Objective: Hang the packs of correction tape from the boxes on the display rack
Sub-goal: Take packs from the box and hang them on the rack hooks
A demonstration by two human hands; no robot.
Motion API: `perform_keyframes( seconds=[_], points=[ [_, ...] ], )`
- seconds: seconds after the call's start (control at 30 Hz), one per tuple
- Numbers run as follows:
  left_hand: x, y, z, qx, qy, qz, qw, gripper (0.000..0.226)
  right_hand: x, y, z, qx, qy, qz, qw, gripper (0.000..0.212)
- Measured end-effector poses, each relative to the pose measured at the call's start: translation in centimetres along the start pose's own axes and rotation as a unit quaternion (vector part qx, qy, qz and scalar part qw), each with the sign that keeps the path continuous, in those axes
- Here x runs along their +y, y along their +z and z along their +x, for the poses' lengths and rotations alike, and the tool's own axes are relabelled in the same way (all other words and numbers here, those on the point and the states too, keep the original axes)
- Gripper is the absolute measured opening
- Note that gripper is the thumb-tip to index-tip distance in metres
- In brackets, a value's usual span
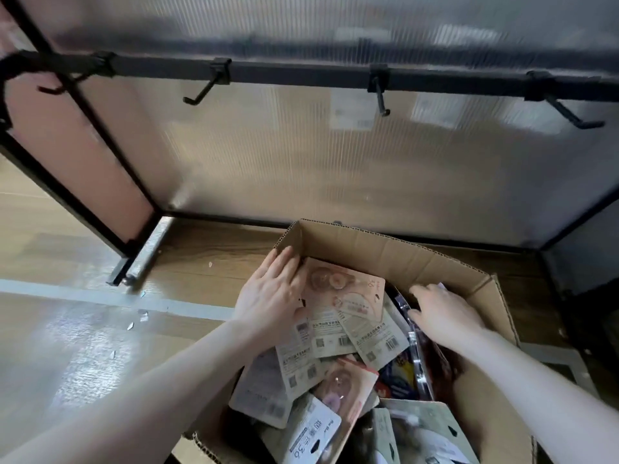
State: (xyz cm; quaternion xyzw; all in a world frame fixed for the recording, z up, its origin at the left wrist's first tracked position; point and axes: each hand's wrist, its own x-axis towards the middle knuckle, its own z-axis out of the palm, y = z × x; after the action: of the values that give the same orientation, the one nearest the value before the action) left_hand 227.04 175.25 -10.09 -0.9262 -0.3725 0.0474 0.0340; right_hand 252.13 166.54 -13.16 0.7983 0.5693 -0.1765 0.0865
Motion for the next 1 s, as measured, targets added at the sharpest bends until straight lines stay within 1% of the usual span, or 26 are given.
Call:
perform_keyframes(
  seconds=[0.1,0.17,0.23,0.3,0.33,0.4,0.47,0.5,0.53,0.57,0.6,0.63,0.67,0.7,0.73,0.77,0.8,0.83,0.87,0.93,1.0],
  points=[
    [1.2,0.4,-1.2,-0.064,-0.022,0.008,0.998,0.076,-0.4,0.0,0.0,-0.017,0.008,0.009,1.0,0.027],
    [1.7,0.4,-1.7,-0.098,-0.031,-0.001,0.995,0.075,-0.5,0.2,0.0,-0.045,0.005,0.023,0.999,0.035],
    [1.4,1.0,-2.0,-0.125,-0.019,-0.002,0.992,0.067,-0.6,0.5,0.3,-0.066,0.016,0.065,0.996,0.041],
    [0.9,0.9,-2.0,-0.132,0.01,0.001,0.991,0.052,-0.8,0.4,1.2,-0.073,0.041,0.109,0.991,0.038],
    [0.6,0.8,-1.9,-0.147,0.02,0.005,0.989,0.048,-0.9,0.3,1.6,-0.069,0.053,0.125,0.988,0.037],
    [0.3,0.3,-1.8,-0.192,0.046,0.014,0.98,0.048,-1.2,0.2,2.5,-0.053,0.06,0.143,0.987,0.036],
    [0.1,-0.1,-1.9,-0.202,0.063,0.029,0.977,0.049,-1.5,1.0,3.3,-0.055,0.073,0.174,0.981,0.039],
    [0.2,-0.1,-2.1,-0.192,0.055,0.027,0.98,0.047,-1.6,1.7,3.7,-0.059,0.082,0.193,0.976,0.04],
    [0.2,0.0,-2.3,-0.165,0.052,0.024,0.985,0.043,-1.9,2.2,4.1,-0.06,0.091,0.204,0.973,0.042],
    [0.2,0.2,-2.3,-0.112,0.05,0.011,0.992,0.039,-2.2,2.7,4.4,-0.066,0.102,0.213,0.97,0.048],
    [0.2,0.2,-2.3,-0.094,0.037,-0.02,0.995,0.04,-2.5,3.2,4.8,-0.066,0.109,0.223,0.966,0.057],
    [0.1,0.5,-2.3,-0.079,0.04,-0.023,0.996,0.043,-2.8,3.3,5.1,-0.06,0.116,0.238,0.962,0.065],
    [-0.1,1.2,-2.2,-0.045,0.039,-0.005,0.998,0.043,-3.2,3.2,5.2,-0.048,0.123,0.253,0.959,0.066],
    [-0.3,1.6,-2.0,-0.034,0.031,0.0,0.999,0.04,-3.5,3.2,5.4,-0.037,0.129,0.262,0.956,0.059],
    [-0.4,2.0,-1.8,-0.023,0.028,0.009,0.999,0.031,-3.9,3.0,5.4,-0.024,0.132,0.265,0.955,0.048],
    [-0.7,2.3,-1.7,-0.017,0.035,0.016,0.999,0.017,-4.2,3.0,5.3,-0.011,0.139,0.267,0.954,0.039],
    [-0.9,2.7,-1.7,-0.016,0.041,0.012,0.999,0.01,-4.5,3.0,5.2,0.005,0.15,0.27,0.951,0.035],
    [-1.0,2.8,-1.6,-0.029,0.041,0.001,0.999,0.021,-4.7,3.1,5.0,0.017,0.166,0.28,0.945,0.033],
    [-1.2,3.0,-1.5,-0.037,0.049,-0.015,0.998,0.024,-4.8,3.2,4.9,0.027,0.177,0.301,0.936,0.032],
    [-1.4,2.4,-1.3,-0.023,0.057,-0.038,0.997,0.023,-4.9,3.2,4.7,0.041,0.181,0.356,0.916,0.027],
    [-1.7,1.7,-1.1,-0.013,0.063,-0.072,0.995,0.028,-4.5,2.8,4.7,0.053,0.162,0.406,0.898,0.021]
  ],
)
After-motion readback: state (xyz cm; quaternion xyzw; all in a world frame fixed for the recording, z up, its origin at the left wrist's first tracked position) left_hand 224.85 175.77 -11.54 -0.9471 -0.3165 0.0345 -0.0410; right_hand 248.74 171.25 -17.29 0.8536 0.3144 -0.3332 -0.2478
